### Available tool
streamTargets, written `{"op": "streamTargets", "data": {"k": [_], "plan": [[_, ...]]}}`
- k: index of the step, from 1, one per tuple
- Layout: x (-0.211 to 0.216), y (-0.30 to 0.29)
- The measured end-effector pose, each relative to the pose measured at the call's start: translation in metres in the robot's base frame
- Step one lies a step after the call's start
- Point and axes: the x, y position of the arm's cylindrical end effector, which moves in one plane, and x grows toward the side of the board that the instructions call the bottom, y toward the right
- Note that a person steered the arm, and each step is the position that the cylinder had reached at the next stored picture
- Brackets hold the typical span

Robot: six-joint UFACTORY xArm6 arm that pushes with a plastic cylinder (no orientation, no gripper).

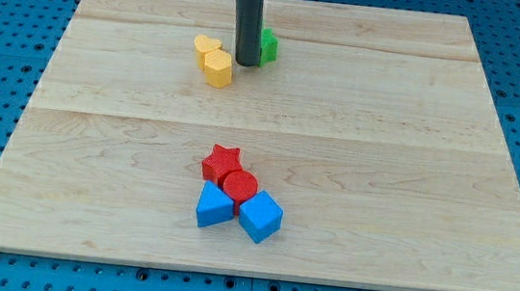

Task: Move your arm to the right side of the red circle

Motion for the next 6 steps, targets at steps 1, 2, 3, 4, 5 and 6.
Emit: {"op": "streamTargets", "data": {"k": [1,2,3,4,5,6], "plan": [[-0.018,0.002],[-0.035,0.002],[-0.022,0.018],[0.048,0.091],[0.112,0.141],[0.146,0.14]]}}
